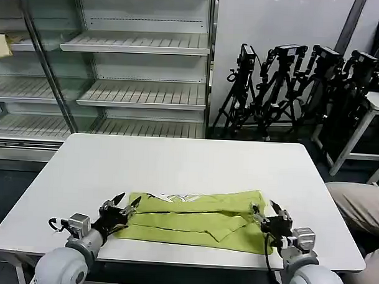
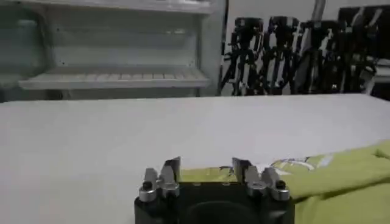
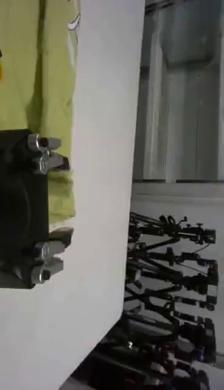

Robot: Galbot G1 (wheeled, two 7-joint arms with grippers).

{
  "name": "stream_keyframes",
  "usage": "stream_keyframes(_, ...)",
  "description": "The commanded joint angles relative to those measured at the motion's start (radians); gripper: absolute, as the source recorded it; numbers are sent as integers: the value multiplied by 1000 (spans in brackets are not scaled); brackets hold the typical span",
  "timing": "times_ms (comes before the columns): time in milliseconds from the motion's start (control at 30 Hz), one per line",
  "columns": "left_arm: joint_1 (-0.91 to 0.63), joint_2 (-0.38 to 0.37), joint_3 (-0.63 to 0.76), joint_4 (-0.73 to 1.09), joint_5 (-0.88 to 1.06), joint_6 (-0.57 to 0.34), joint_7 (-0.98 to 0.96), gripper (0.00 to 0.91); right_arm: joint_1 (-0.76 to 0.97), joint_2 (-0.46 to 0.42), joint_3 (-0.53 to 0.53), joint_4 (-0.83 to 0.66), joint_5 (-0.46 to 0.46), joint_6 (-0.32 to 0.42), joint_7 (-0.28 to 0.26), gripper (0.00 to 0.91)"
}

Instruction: Fold and organize the clothes.

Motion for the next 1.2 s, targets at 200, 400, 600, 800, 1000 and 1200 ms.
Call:
stream_keyframes(200, 18, -65, 15, 42, -47, -13, -97, 907, -73, 2, 78, 76, -2, 3, -10, 907)
stream_keyframes(400, 8, -79, 13, 82, -51, -16, -106, 907, -70, 7, 69, 71, -11, 3, -13, 907)
stream_keyframes(600, 13, -81, 12, 101, -63, -14, -102, 907, -63, 16, 63, 67, -22, 3, -16, 907)
stream_keyframes(800, 30, -91, 16, 103, -78, -19, -81, 20, -65, 23, 56, 65, -38, 3, -20, 907)
stream_keyframes(1000, 53, -102, 16, 90, -81, -24, -74, 20, -66, 24, 52, 64, -44, 3, -20, 907)
stream_keyframes(1200, 60, -107, 17, 67, -78, -26, -73, 20, -66, 31, 38, 62, -56, 5, -22, 907)
